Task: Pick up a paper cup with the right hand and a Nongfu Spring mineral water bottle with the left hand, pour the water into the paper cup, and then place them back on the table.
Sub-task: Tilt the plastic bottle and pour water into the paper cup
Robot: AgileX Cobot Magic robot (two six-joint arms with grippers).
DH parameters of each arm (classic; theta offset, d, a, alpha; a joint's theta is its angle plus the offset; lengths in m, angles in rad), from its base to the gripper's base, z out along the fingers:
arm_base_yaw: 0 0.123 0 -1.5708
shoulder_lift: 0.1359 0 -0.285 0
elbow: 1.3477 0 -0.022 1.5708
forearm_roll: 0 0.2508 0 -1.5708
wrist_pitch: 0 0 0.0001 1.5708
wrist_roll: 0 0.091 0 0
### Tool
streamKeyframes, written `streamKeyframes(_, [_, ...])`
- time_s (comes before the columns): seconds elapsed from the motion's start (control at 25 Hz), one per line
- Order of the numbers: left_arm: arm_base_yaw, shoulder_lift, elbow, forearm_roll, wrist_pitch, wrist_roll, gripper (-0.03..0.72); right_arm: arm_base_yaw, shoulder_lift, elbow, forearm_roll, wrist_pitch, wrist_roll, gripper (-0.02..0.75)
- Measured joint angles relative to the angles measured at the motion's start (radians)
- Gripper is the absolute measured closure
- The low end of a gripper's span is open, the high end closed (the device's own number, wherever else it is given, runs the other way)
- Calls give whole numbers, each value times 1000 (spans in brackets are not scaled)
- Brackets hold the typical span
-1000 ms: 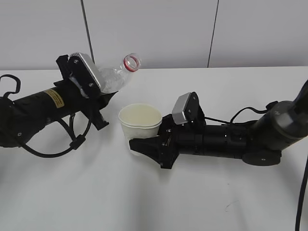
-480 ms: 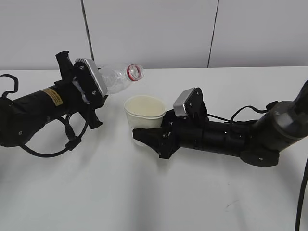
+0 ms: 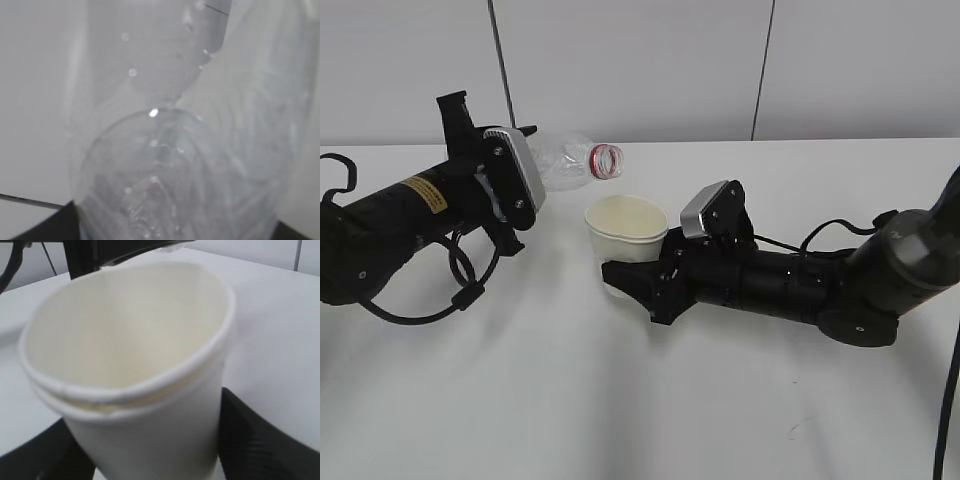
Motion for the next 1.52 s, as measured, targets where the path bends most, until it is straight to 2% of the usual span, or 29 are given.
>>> streamKeyframes(0.36, [0, 0, 0, -11, -16, 160, 362, 0, 0, 0, 4, 0, -2, 260])
streamKeyframes(0.92, [0, 0, 0, -94, -37, 297, 362, 0, 0, 0, 1, 0, -4, 261])
streamKeyframes(1.52, [0, 0, 6, -96, -82, 319, 362, 0, 0, 0, -3, 2, -4, 262])
